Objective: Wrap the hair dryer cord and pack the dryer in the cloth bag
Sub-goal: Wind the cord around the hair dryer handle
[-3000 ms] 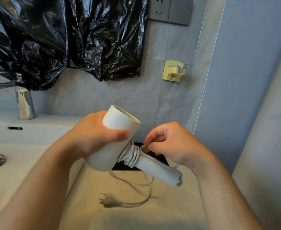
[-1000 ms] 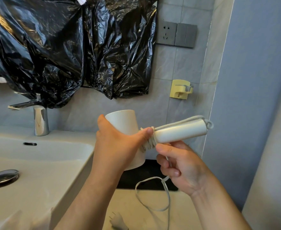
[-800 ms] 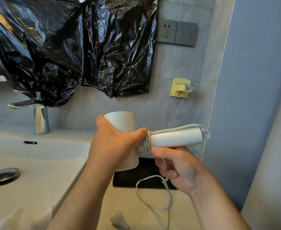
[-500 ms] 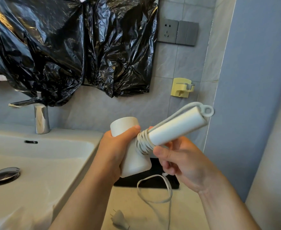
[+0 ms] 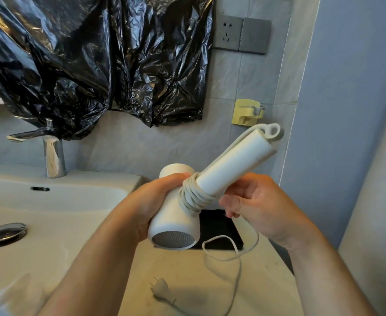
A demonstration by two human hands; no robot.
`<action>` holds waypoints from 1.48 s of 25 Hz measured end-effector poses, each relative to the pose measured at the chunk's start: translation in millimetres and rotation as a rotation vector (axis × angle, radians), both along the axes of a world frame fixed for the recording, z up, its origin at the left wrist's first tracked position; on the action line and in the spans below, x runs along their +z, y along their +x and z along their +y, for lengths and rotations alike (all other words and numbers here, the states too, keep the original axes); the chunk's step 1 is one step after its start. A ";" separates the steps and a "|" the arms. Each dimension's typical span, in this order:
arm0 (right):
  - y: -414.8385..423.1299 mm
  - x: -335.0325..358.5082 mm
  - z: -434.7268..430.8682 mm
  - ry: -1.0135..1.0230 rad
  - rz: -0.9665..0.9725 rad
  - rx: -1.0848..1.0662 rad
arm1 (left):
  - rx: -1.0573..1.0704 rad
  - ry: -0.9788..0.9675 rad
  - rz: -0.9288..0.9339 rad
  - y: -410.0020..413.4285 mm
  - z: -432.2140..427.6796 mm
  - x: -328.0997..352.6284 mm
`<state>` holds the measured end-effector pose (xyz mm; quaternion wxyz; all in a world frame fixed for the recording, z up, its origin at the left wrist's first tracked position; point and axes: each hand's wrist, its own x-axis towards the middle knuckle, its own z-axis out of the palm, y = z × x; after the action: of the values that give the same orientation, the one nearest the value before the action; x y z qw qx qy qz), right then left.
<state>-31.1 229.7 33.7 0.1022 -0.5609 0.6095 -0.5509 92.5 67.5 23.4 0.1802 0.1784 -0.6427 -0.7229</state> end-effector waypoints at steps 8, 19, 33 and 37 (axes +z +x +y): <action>2.3 -2.6 -2.1 0.458 0.141 0.006 | 0.155 -0.541 -0.044 21.9 -1.8 16.2; 21.4 -6.1 -27.5 0.271 -0.073 -0.396 | 0.641 -1.114 0.179 16.3 11.0 18.3; 58.2 -7.8 -39.4 -0.337 0.087 -0.558 | 0.916 -0.633 0.671 -1.7 14.1 5.1; 61.7 -14.8 -43.3 -0.522 0.330 -0.712 | 0.926 -0.570 0.754 -2.4 17.9 8.3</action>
<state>30.6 186.4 19.0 -0.3357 -0.4039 0.6130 -0.5902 90.0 85.4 31.7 0.7253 0.1162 -0.5586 -0.3853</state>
